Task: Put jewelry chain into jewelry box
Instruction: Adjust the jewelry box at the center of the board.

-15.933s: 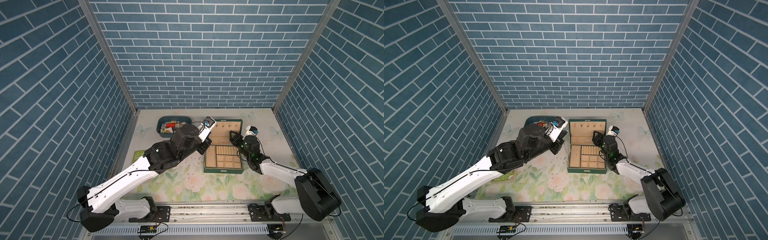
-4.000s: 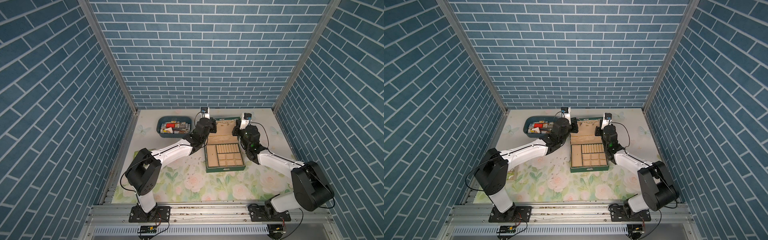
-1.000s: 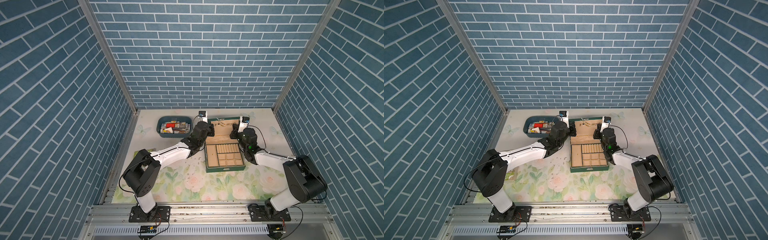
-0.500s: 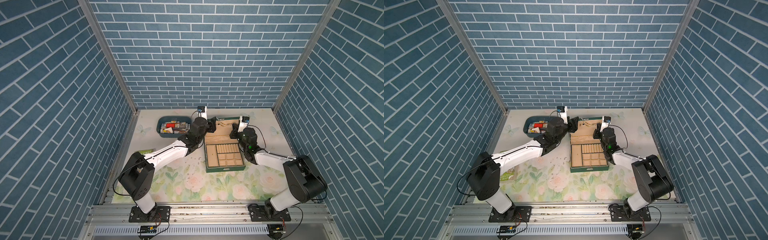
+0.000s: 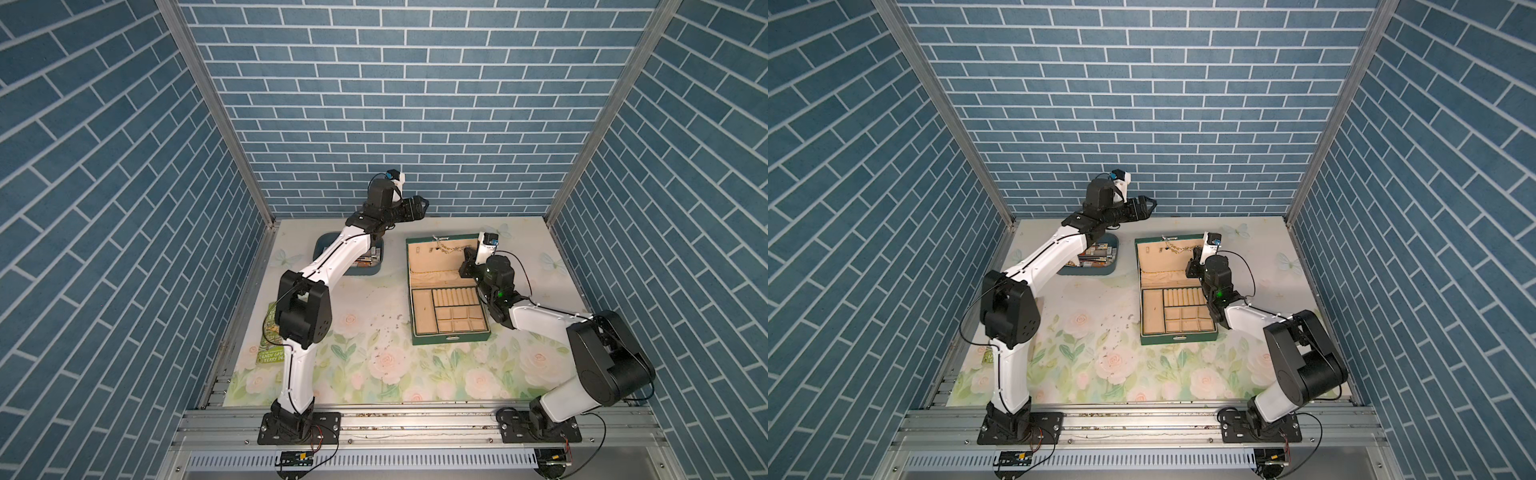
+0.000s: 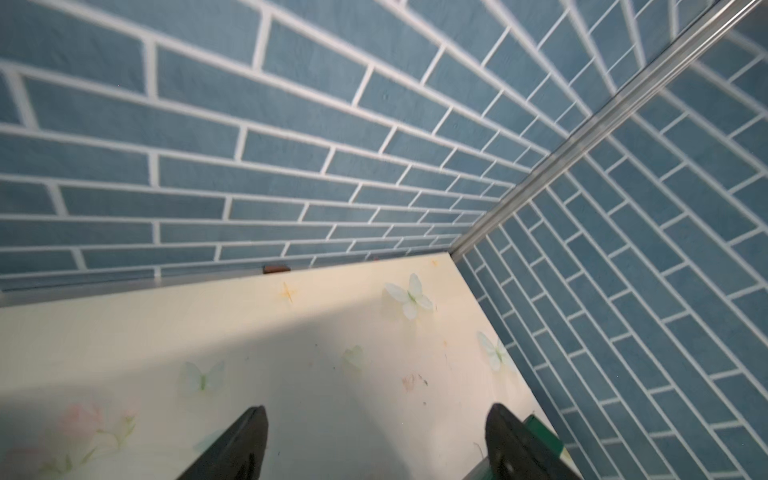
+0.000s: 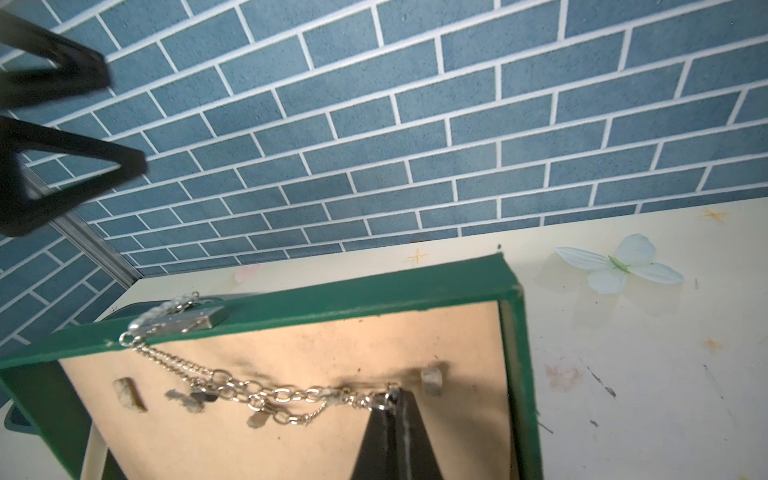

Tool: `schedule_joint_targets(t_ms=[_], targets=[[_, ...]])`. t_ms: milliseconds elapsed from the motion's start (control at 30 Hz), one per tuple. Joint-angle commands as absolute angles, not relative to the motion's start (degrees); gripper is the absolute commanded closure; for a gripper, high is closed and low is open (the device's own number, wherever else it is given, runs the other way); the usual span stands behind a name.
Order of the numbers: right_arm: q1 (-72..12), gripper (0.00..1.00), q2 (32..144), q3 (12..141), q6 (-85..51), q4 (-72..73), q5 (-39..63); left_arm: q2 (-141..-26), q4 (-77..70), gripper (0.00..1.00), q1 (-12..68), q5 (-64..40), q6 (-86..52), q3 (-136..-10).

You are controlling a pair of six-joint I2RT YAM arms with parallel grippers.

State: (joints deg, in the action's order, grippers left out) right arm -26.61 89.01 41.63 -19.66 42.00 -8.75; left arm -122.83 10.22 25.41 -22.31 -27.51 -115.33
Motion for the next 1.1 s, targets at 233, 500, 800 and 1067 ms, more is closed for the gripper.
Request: schedule_joint_targets(t_ms=[233, 500, 800, 1067], targets=[[-26.66, 1.0, 87.26, 42.47, -18.02, 40.49, -8.09, -133.52, 26.05, 0.06, 25.49, -39.08, -23.66, -126.87], [-26.71, 1.0, 88.22, 42.87, -18.18, 41.29, -7.69, -130.72, 23.67, 0.12, 25.58, -42.52, -22.08, -121.3], [-26.69, 1.0, 88.81, 43.48, -18.28, 41.52, -7.47, -127.53, 20.84, 0.22, 25.58, -45.75, -21.84, -118.13], [-26.71, 1.0, 88.87, 43.66, -18.31, 41.61, -7.39, -124.98, 20.1, 0.21, 25.01, -45.21, -22.1, -116.58]])
